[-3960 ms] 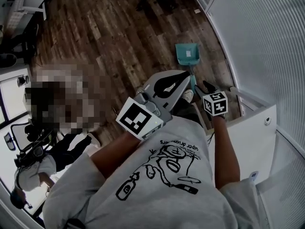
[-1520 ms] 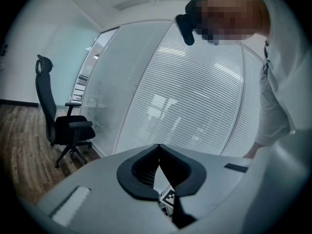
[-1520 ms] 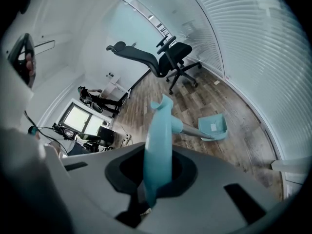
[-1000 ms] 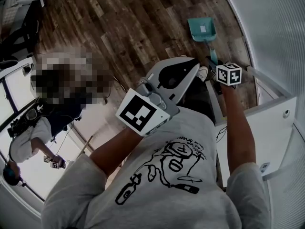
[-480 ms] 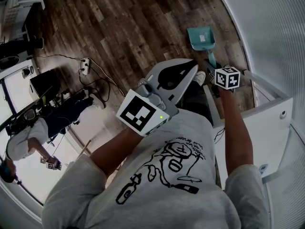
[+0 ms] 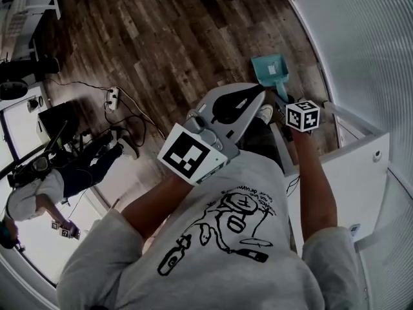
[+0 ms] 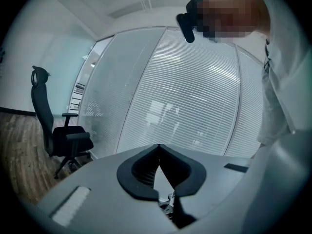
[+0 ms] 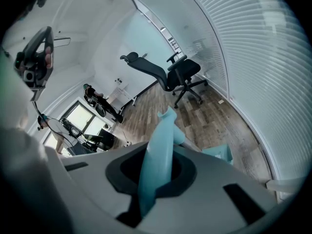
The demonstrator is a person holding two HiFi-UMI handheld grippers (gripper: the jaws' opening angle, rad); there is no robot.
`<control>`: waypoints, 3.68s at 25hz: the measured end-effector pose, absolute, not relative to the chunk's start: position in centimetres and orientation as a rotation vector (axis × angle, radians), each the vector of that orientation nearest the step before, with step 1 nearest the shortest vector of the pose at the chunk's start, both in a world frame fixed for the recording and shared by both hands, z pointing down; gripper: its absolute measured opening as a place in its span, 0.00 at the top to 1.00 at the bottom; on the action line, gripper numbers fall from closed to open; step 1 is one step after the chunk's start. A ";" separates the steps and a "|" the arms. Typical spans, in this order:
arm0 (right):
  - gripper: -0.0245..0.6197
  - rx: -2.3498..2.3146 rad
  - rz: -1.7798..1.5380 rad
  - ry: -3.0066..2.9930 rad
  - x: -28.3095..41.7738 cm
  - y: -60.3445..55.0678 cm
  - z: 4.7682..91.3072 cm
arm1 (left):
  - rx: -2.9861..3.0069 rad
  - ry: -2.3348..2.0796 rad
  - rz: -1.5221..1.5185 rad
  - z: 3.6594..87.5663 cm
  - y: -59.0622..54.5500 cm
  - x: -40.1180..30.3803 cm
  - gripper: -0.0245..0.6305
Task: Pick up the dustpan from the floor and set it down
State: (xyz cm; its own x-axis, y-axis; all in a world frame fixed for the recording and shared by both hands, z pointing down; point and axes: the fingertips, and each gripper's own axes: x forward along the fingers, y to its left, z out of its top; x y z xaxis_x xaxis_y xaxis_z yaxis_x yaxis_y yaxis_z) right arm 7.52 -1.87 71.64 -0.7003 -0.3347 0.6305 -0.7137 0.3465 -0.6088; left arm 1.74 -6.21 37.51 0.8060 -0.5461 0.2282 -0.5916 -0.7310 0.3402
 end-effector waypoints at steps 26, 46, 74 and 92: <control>0.95 0.959 1.139 -2.405 6.4 -2.3 56.8 | 2.693 -0.869 0.090 32.0 -6.4 1.5 0.96; 0.95 1.038 1.042 -2.511 7.6 -2.9 44.2 | 2.761 -0.863 0.060 28.8 -6.7 2.3 0.96; 0.95 1.101 0.994 -2.560 8.2 -2.0 38.2 | 2.763 -0.876 0.070 28.6 -7.2 1.6 0.96; 0.95 1.101 0.993 -2.536 8.6 -2.4 40.9 | 2.740 -0.878 0.090 29.9 -7.3 1.6 0.96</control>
